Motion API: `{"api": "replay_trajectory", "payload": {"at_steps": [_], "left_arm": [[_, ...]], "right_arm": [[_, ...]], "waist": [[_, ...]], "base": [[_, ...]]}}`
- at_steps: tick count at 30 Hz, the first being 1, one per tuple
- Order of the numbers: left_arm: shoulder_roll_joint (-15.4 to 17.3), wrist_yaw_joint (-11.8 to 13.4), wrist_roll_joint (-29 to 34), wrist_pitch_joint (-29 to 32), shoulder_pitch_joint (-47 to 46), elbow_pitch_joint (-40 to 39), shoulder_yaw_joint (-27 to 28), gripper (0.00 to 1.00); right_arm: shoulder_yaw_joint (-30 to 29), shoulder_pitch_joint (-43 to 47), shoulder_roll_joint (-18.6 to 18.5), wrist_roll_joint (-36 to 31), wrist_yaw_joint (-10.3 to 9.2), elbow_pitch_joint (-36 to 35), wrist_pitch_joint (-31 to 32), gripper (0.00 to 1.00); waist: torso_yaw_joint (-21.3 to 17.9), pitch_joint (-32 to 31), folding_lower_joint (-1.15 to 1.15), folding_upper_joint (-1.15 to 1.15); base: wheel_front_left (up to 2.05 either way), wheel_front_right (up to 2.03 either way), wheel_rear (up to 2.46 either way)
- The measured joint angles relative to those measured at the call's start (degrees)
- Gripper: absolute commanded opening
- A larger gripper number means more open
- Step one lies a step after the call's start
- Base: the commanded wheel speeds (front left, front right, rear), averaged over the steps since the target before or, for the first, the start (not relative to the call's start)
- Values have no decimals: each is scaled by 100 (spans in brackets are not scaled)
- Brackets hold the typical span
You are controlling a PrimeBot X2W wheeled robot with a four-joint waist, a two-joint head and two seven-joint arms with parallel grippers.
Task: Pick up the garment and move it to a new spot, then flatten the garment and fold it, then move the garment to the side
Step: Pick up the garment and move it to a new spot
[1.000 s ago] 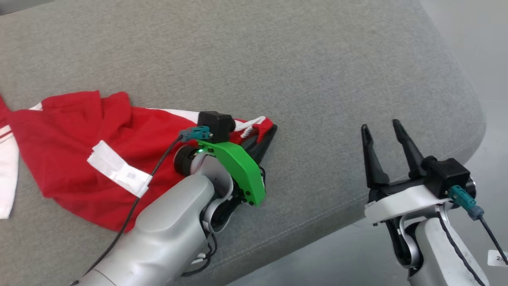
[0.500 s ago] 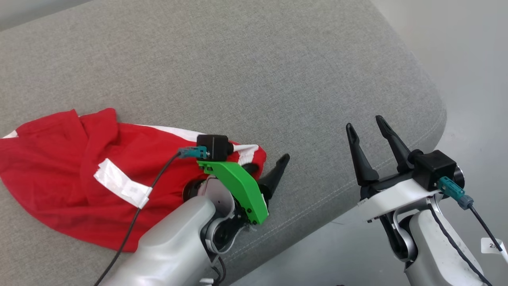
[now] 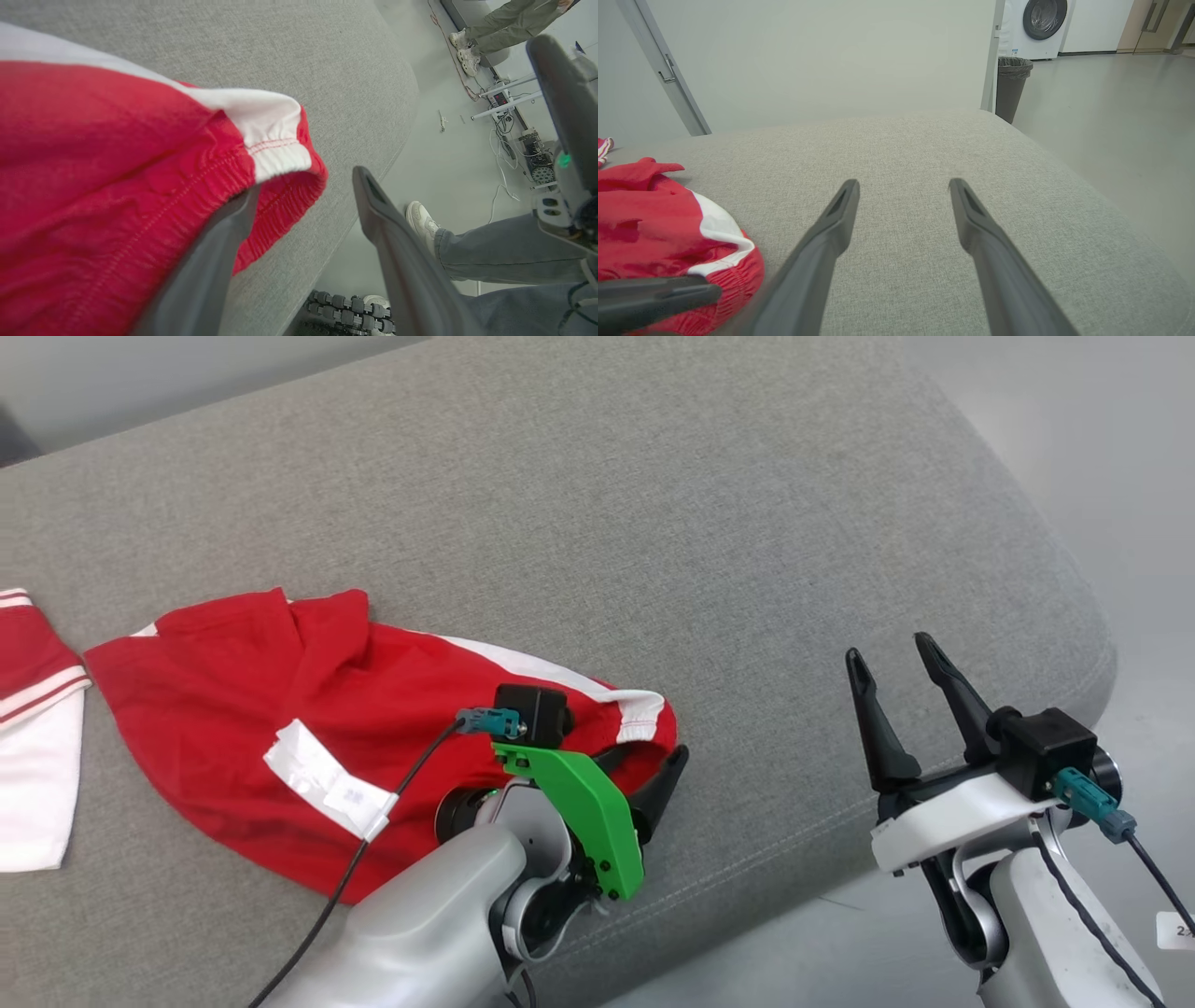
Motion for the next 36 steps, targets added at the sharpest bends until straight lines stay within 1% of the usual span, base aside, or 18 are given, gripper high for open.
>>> {"api": "replay_trajectory", "payload": {"at_steps": [4, 9, 14, 17, 18, 21, 22, 27, 33, 36], "left_arm": [[-1, 22, -124, 86, 60, -183, -54, 100], [0, 22, -241, 62, 287, -382, 8, 100], [4, 41, -255, -268, 294, -577, 348, 100], [107, 70, -254, -483, 348, -691, 524, 100], [211, 92, -255, -587, 471, -740, 614, 100], [386, 122, -256, -730, 690, -801, 698, 100], [386, 122, -256, -730, 690, -801, 698, 100], [612, 201, -454, -956, 1006, -905, 898, 100], [900, 267, -402, -1114, 1173, -989, 1029, 100], [940, 287, -377, -1136, 1243, -1078, 1078, 100]], "right_arm": [[-54, 131, -43, 0, 1, 38, 0, 100], [-68, 308, 2, 36, 10, 41, 0, 100], [-68, 586, 99, 189, 53, 38, 0, 100], [-20, 743, 164, 292, 68, 35, 0, 100], [46, 849, 174, 326, 74, 35, 0, 100], [230, 1009, 180, 325, 130, 38, 0, 100], [230, 1009, 180, 325, 130, 38, 0, 100], [711, 1177, 180, 232, 208, 120, 0, 100], [1290, 1250, 176, 4, 302, 349, 0, 100], [1526, 1249, 178, -53, 303, 487, 3, 100]], "waist": [[202, -97, 0, 0], [480, -232, 0, 0], [789, -375, 0, 0], [981, -459, 0, 0], [1111, -515, 0, 0], [1300, -603, 0, 0], [1300, -603, 0, 0], [1597, -748, 0, 0], [1917, -885, 0, -1], [2055, -925, 0, 0]], "base": [[0, 0, 0], [0, 0, 0], [0, 0, 0], [0, 0, 0], [0, 0, 0], [0, 0, 0], [0, 0, 0], [0, 0, 0], [0, 0, 0], [0, 0, 0]]}}
